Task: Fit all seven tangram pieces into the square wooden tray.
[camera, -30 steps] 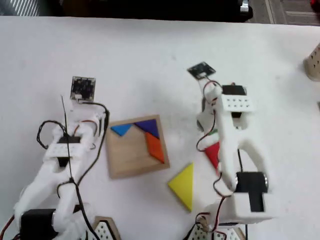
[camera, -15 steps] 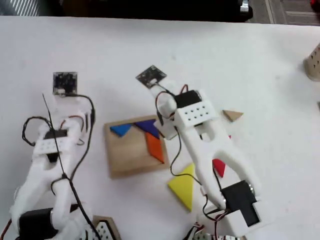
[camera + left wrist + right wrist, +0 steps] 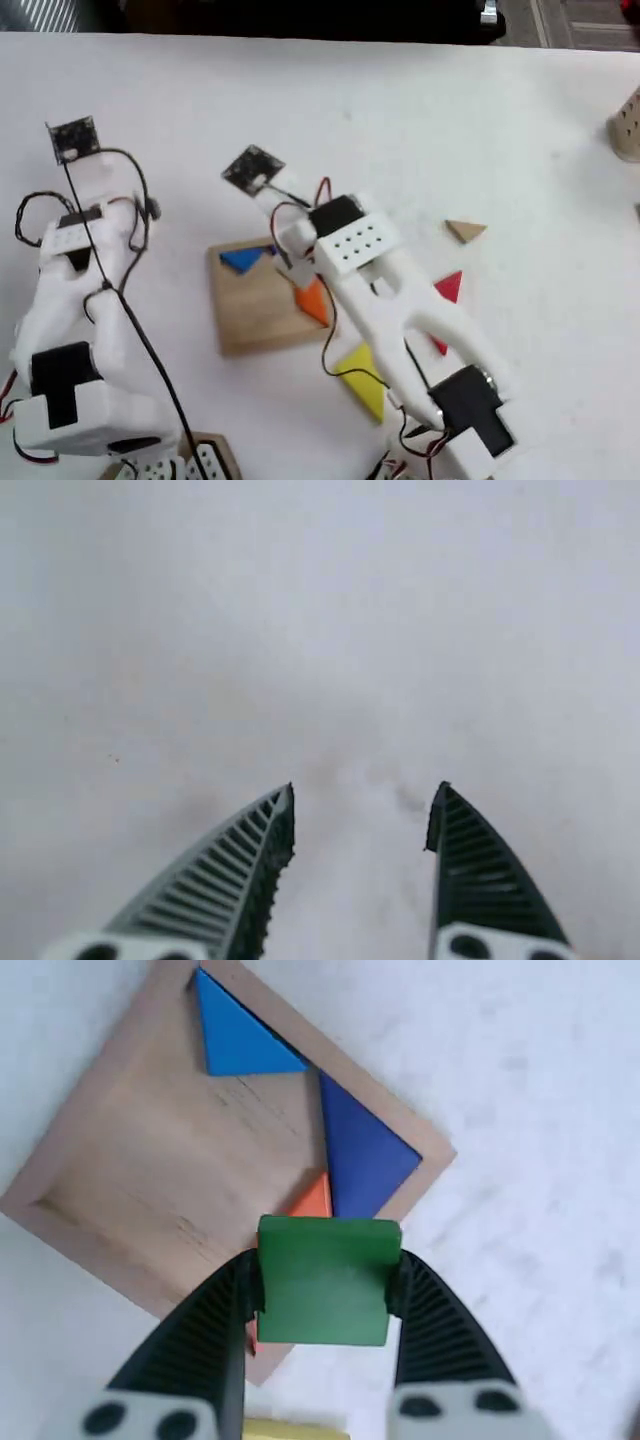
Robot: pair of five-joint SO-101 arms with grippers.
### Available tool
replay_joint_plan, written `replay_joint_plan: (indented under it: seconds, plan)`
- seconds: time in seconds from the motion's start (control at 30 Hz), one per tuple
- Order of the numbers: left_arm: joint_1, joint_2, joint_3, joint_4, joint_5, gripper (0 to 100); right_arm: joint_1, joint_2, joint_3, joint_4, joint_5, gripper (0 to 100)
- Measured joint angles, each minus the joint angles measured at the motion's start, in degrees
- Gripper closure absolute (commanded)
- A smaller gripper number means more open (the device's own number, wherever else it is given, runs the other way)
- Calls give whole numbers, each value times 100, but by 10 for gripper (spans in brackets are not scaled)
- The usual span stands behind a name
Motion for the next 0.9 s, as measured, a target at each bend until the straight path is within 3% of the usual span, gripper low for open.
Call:
replay_joint_plan:
  seconds: [0.13, 0.33, 0.53, 0.7, 0.8, 0.9]
  plan:
    - [-97, 0, -35, 0, 149, 771, -396, 448, 123, -598, 9, 962]
    - [-149, 0, -35, 0, 246, 771, -545, 1433, -79, -923, 26, 807]
    - [-149, 0, -35, 0, 246, 771, -554, 1486, -457, -369, 26, 800]
    - [-149, 0, -35, 0, 246, 771, -571, 1196, -536, 202, 237, 702]
    - [-149, 0, -35, 0, 246, 771, -651, 1029, -536, 510, 325, 731]
    - [-149, 0, -35, 0, 246, 773, -510, 677, -527, 835, 343, 829]
